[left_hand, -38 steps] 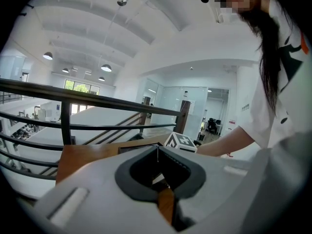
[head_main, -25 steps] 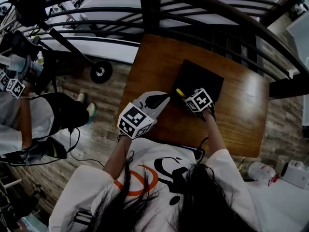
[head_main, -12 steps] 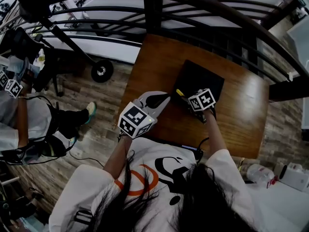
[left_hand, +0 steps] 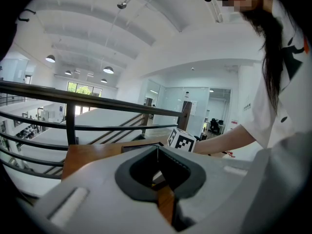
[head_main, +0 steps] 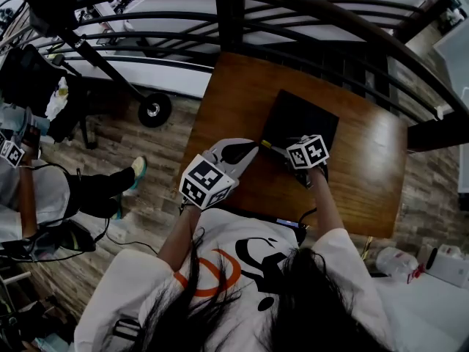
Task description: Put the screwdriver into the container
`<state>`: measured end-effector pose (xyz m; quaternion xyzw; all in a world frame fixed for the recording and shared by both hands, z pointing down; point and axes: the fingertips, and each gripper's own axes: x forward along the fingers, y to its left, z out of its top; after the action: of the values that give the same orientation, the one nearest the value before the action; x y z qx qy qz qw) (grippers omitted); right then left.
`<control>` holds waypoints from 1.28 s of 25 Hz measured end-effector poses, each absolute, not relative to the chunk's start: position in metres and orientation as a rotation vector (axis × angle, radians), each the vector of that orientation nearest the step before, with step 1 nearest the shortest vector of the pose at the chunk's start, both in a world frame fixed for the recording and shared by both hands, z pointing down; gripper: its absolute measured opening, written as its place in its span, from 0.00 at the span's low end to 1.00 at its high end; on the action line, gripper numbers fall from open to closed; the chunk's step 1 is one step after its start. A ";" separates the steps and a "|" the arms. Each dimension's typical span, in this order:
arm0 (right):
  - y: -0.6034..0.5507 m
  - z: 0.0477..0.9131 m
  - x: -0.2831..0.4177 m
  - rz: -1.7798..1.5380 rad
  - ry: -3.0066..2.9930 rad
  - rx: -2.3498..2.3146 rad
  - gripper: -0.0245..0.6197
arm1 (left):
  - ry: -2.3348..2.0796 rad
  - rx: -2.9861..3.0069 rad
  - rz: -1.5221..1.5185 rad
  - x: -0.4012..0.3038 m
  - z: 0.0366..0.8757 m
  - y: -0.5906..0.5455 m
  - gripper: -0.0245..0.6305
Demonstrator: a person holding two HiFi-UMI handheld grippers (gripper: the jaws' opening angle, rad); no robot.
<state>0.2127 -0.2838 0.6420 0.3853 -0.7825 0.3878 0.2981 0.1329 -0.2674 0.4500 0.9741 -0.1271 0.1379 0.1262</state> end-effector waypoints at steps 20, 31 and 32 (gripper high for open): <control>-0.252 0.519 0.189 0.938 -2.364 1.333 0.18 | -0.370 2.834 0.416 0.125 0.451 -0.245 0.04; -0.185 0.500 0.189 0.929 -2.427 1.437 0.16 | -0.420 2.809 0.424 0.137 0.456 -0.196 0.04; -0.179 0.500 0.188 0.932 -2.434 1.438 0.16 | -0.427 2.805 0.421 0.137 0.456 -0.190 0.04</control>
<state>0.1885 -0.1787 0.4998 0.4813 -0.8150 0.3121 0.0822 0.1368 -0.1902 0.4563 0.9688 -0.1475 0.1453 0.1361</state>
